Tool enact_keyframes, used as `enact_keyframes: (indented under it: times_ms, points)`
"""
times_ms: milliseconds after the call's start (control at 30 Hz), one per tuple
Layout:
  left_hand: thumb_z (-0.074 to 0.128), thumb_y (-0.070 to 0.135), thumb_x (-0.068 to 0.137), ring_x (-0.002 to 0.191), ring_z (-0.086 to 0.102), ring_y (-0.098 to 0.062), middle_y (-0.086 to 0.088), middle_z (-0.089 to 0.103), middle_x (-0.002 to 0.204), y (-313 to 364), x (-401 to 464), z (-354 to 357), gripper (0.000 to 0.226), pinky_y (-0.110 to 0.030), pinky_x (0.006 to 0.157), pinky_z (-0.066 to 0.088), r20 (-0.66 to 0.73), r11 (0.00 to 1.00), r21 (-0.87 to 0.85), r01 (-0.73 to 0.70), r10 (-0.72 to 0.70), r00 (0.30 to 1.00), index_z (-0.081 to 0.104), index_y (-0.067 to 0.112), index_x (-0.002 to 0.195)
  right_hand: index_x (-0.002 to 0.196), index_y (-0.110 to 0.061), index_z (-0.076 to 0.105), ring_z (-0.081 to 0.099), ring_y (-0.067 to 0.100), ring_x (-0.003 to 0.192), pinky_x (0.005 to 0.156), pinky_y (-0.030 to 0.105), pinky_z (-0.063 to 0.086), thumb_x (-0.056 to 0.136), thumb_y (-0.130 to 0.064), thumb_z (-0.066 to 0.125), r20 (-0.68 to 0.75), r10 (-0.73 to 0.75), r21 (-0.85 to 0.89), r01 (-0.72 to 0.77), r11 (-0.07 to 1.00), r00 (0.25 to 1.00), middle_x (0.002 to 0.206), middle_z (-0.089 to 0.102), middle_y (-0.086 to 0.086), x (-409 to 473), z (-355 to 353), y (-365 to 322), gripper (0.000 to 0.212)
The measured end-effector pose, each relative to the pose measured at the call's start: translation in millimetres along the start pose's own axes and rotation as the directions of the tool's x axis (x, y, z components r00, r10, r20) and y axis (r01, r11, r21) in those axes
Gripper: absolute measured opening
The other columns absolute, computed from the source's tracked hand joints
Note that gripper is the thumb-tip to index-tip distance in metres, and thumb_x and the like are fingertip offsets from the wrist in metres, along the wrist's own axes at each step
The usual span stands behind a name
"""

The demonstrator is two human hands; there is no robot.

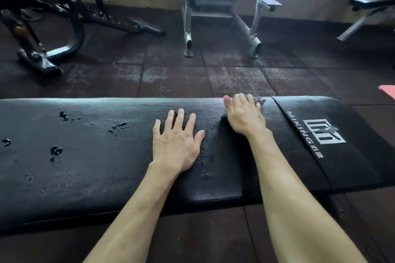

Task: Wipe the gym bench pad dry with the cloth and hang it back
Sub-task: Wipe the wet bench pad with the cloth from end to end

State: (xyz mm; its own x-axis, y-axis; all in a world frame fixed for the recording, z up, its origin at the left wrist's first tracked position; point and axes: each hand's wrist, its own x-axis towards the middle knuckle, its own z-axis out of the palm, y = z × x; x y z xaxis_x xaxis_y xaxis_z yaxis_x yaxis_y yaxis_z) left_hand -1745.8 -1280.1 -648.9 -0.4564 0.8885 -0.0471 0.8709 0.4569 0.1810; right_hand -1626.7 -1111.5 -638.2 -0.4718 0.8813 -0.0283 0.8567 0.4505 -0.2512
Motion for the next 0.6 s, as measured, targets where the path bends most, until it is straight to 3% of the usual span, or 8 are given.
enact_keyframes:
  times_ms: [67,167,367,467,600]
  points:
    - [0.015,0.061,0.103,0.157,-0.004,-0.021,0.002,0.000,0.171,-1.0,0.5,0.5,0.064,-0.053,0.125,0.001,-0.003,1.000,0.008,0.004,-0.004,1.000,0.008,0.035,0.161,0.146,-0.012,0.035,0.018,0.026,0.150,0.122,0.049,0.013,0.104,-0.049,0.017,0.002,-0.128,0.004,0.128,0.992,0.992,0.157,0.031,0.003,-12.9,4.0,-9.2,0.059]
    - [0.014,0.061,0.103,0.157,-0.005,-0.020,0.003,-0.001,0.171,-2.7,0.5,0.9,0.064,-0.052,0.125,0.001,0.006,1.000,0.011,0.001,-0.001,1.000,0.006,0.036,0.161,0.151,-0.013,0.030,0.021,0.018,0.149,0.123,0.041,0.014,0.102,-0.031,0.029,-0.066,-0.177,0.004,0.178,0.984,0.982,0.160,0.030,0.002,-50.1,4.4,7.9,0.052]
    - [0.015,0.062,0.102,0.157,-0.005,-0.019,0.003,-0.001,0.171,-1.4,2.1,0.0,0.064,-0.052,0.125,0.001,-0.001,1.000,-0.009,0.003,-0.003,1.000,0.008,0.036,0.161,0.135,-0.010,0.042,0.029,0.028,0.143,0.119,0.052,0.020,0.101,-0.034,0.025,-0.050,0.051,-0.021,-0.052,0.998,0.997,0.151,0.039,0.010,-1.5,-5.9,25.7,0.046]
    - [0.015,0.062,0.102,0.157,-0.004,-0.019,0.004,0.000,0.171,-1.7,2.2,0.7,0.064,-0.052,0.125,0.001,-0.004,1.000,-0.006,0.006,-0.006,1.000,0.009,0.037,0.160,0.122,-0.012,0.049,0.040,0.029,0.131,0.111,0.051,0.029,0.104,-0.043,0.019,-0.053,-0.055,-0.005,0.055,0.998,0.997,0.134,0.051,0.009,7.8,4.1,-6.7,0.047]
    - [0.016,0.063,0.102,0.157,-0.003,-0.018,0.005,0.001,0.171,-3.2,1.6,1.6,0.063,-0.051,0.125,0.002,-0.006,1.000,-0.004,0.006,-0.006,1.000,0.010,0.038,0.160,0.141,-0.010,0.043,0.033,0.023,0.142,0.117,0.044,0.025,0.103,-0.031,0.030,-0.116,-0.178,0.015,0.181,0.983,0.977,0.149,0.044,0.006,-39.9,9.9,-12.3,0.045]
